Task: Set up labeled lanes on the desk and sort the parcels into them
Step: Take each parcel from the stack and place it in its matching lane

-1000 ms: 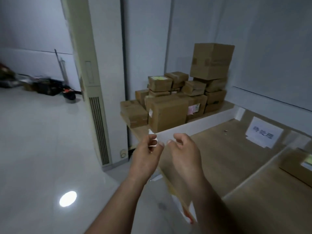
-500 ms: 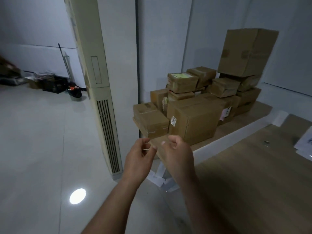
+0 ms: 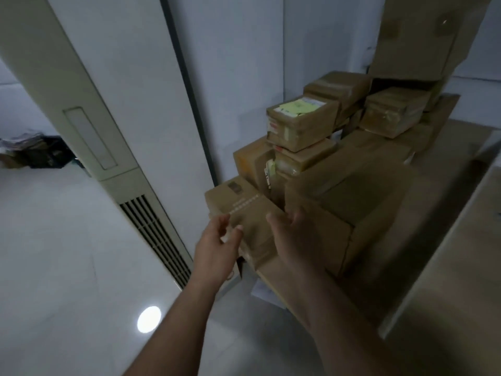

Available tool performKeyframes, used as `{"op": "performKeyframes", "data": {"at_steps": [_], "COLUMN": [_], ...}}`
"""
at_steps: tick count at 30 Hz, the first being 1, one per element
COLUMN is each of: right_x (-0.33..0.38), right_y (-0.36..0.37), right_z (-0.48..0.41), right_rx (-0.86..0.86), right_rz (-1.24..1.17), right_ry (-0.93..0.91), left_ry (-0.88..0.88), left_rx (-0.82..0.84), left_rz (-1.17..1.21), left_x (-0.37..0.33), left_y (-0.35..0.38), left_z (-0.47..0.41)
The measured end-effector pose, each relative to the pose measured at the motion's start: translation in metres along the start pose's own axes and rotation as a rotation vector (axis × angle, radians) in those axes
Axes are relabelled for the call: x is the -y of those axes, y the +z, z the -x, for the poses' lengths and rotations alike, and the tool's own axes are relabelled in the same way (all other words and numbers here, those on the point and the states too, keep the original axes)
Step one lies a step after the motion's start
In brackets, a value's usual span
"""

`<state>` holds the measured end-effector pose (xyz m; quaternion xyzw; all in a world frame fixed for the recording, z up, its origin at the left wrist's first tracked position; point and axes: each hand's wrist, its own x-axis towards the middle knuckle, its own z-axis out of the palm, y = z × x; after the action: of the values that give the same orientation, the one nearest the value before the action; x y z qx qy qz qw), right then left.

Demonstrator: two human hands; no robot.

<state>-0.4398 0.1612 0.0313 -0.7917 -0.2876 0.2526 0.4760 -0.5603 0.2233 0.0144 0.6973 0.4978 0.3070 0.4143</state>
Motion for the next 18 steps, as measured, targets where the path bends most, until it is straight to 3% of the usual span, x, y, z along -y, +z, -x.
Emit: {"op": "performKeyframes", "data": {"at_steps": [8, 12, 18], "right_x": [0.008, 0.000, -0.012], "right_y": [0.045, 0.073, 0.091], "right_z": [-0.050, -0.073, -0.071], "right_rx": [-0.071, -0.250, -0.392], "right_rz": [-0.100, 0.002, 0.075], "right_ry": [0.216, 0.372, 0.559], "left_ry": [-0.010, 0.050, 0.135], "left_rx": [0.155, 0.253, 0.368], "left_rz": [-0.106, -0.037, -0.203], "left_x": [0.030, 0.033, 0.037], "left_y": [-0.015, -0.022, -0.028], "left_z": [-0.108, -0.156, -0.214]}}
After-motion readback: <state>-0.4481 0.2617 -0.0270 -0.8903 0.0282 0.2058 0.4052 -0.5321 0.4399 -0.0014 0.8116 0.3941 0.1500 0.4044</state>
